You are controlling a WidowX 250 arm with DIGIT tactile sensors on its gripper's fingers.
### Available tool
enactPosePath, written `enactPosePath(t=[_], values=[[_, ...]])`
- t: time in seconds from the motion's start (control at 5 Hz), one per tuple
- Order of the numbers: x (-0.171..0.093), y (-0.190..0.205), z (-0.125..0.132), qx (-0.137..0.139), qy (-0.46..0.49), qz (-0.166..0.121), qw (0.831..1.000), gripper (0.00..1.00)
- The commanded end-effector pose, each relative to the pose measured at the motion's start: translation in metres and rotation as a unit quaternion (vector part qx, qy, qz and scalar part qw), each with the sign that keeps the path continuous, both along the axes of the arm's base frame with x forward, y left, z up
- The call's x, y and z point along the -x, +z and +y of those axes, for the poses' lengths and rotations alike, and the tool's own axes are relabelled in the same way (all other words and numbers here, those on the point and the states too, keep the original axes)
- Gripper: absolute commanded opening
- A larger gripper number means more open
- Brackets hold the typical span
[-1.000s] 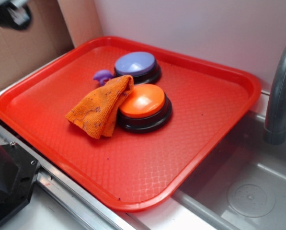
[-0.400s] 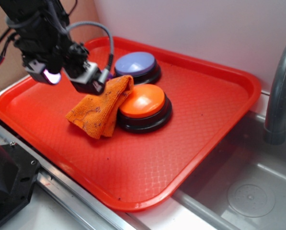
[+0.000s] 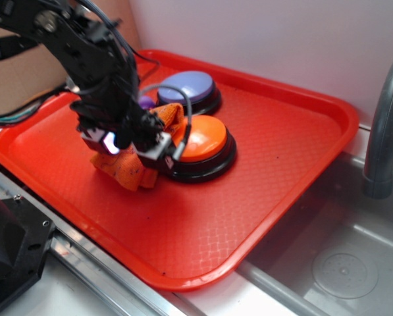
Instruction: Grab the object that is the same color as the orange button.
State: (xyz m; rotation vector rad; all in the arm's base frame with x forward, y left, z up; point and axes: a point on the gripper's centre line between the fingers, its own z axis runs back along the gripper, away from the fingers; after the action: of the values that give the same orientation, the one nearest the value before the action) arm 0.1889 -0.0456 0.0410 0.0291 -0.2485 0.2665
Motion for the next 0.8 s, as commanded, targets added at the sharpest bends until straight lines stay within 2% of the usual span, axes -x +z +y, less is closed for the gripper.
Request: enactPosePath(t=[0.0, 0.2, 0.4, 0.6], values=[[-0.007, -0.007, -0.004, 0.015, -0.021, 0.003, 1.000, 1.00], [-0.006, -0.007, -0.002, 0.018, -0.023, -0.007, 1.000, 0.37], [-0.008, -0.002, 0.006, 0.055, -0.012, 0.001, 0.998, 0.00], [-0.009, 0.010, 0.014, 0.037, 0.001, -0.011, 0.999, 0.00]])
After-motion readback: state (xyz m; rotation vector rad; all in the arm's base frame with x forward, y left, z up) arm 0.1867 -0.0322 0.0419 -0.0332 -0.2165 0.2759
